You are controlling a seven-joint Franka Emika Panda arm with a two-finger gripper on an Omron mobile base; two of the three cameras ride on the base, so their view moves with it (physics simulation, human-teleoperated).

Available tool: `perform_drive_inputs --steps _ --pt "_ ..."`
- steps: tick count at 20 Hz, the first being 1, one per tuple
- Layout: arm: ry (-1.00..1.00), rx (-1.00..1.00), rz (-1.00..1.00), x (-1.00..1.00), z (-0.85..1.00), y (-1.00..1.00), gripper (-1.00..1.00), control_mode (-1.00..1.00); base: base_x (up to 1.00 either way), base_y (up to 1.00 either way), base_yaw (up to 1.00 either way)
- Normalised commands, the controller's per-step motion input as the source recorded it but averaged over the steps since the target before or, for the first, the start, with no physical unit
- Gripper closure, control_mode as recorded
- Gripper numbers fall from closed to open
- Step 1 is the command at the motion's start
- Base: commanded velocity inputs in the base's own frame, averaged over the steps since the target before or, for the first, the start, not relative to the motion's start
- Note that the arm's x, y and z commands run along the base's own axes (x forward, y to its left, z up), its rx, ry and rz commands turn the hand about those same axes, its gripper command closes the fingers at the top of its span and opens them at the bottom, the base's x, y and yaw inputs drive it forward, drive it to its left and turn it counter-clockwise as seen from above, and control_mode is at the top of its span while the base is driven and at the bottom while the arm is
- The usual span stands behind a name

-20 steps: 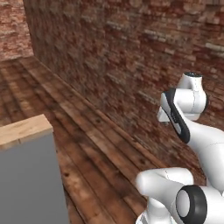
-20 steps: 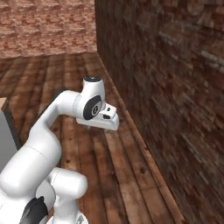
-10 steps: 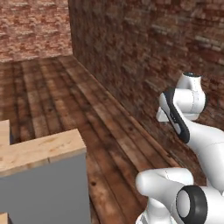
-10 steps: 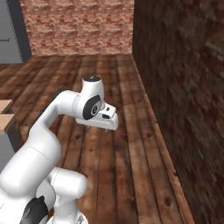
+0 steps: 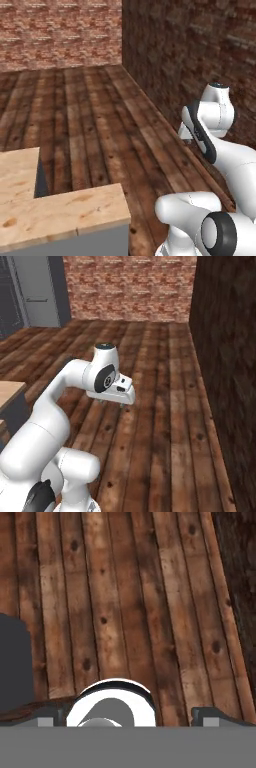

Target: There is a wine glass and glass cup on the dining counter. Place the wine bottle next to the wine glass and the juice bottle next to the glass cup.

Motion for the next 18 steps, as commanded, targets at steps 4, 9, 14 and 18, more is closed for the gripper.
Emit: perform_drive_inputs --steps 4,9,14,18 --pt "0.0 0.0 0.0 0.0 0.0 0.0 -1.0 1.0 0.77 0.0 0.32" --pt "0.0 0.0 0.0 0.0 0.0 0.0 -1.0 1.0 0.77 0.0 0.29" --pt "0.0 0.0 0.0 0.0 0.0 0.0 -1.0 1.0 0.77 0.0 0.32" --pt "0.0 0.0 0.0 0.0 0.0 0.0 -1.0 1.0 0.77 0.0 0.32"
